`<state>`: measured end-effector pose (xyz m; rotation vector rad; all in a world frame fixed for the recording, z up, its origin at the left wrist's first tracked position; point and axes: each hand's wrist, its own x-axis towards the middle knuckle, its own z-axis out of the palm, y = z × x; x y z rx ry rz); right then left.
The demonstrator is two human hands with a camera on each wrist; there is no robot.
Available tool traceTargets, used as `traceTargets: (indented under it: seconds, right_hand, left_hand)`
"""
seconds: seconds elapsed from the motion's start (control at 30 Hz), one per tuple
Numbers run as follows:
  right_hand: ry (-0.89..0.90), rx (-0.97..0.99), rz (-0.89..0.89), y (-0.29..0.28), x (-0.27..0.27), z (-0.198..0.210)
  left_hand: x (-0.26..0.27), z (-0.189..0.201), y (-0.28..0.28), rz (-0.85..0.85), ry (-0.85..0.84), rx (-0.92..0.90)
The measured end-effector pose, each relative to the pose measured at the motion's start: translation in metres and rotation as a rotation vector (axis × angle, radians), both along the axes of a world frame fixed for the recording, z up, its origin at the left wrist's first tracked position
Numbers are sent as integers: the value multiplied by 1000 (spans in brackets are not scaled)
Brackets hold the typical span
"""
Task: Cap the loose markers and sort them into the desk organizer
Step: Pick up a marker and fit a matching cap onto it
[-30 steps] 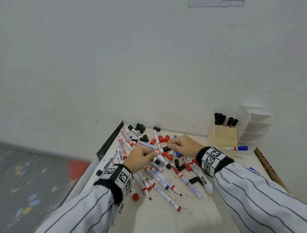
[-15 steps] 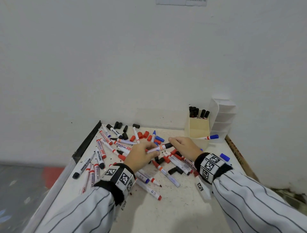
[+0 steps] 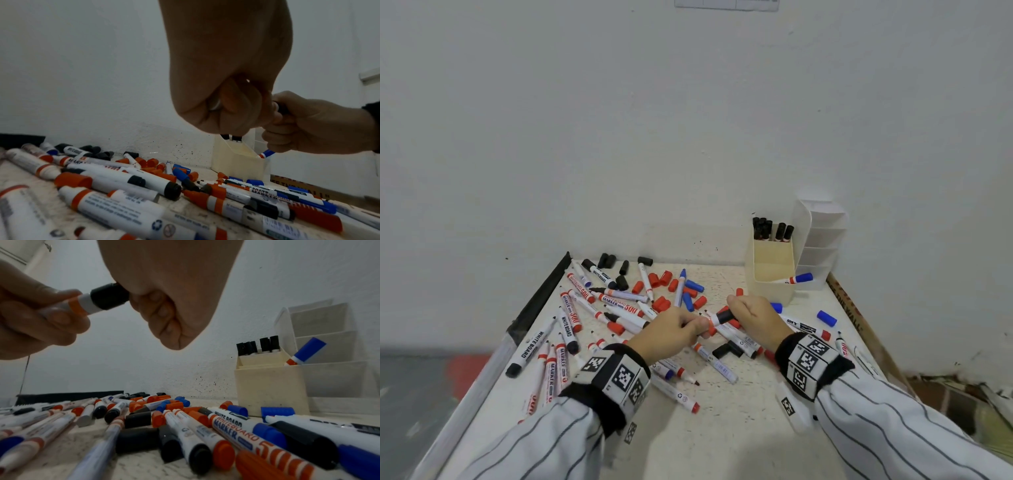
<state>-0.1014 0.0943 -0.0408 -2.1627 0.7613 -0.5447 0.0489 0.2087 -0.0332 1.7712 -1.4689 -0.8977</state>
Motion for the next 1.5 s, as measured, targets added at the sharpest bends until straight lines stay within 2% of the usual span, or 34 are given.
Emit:
traceTargets:
  seconds: [0.13,0.2,0.3,0.5,0.6,0.7,0.77,0.83,0.9,0.97,1.13,1.37,1.5]
  right_hand:
    - [23,-44,97,-2,-5,-5]
    - [29,-58,121,-2,-7,-6]
    - [55,-50,114,-6,-9,-4]
    - [56,-91,54,-31,-15,15]
    - [-8,-88,-41,-49,-25,34]
    - [-189,-209,-209,-68,-39,61]
    - [-334,-336,-350,-82,-51,81]
    - [-405,-478,-496,-99,-62,95]
    - [-405,-574,-612,-117,-74,100]
    - [-375,-613,-675,-132,-83,98]
    - [-282,-595,-668,-158,-83,78]
    - [-292,-453,-588,-172,-59,62]
    - [-242,-395,-599,-175,-48,57]
  left_hand:
    - [-2,1,2,-36,211,133]
    - [-3,-1,1,-33,173,120]
    - [-7,-9,-5,15,67,4]
    - [-23,-11,-28,106,25,-142]
    - [-29,-18,-56,225,-152,-91]
    - [-34,-26,-78,351,-189,97]
    - [-38,-32,-85,295,-238,252]
    - [-42,-36,-88,238,-342,351]
    - [-45,-39,-91,207,-435,405]
    - [-45,-41,-99,248,-456,424]
    - [-42,-38,-111,306,-490,476]
    - [-44,-34,-114,270,-602,470]
    - [-44,-38,-116,268,-518,494]
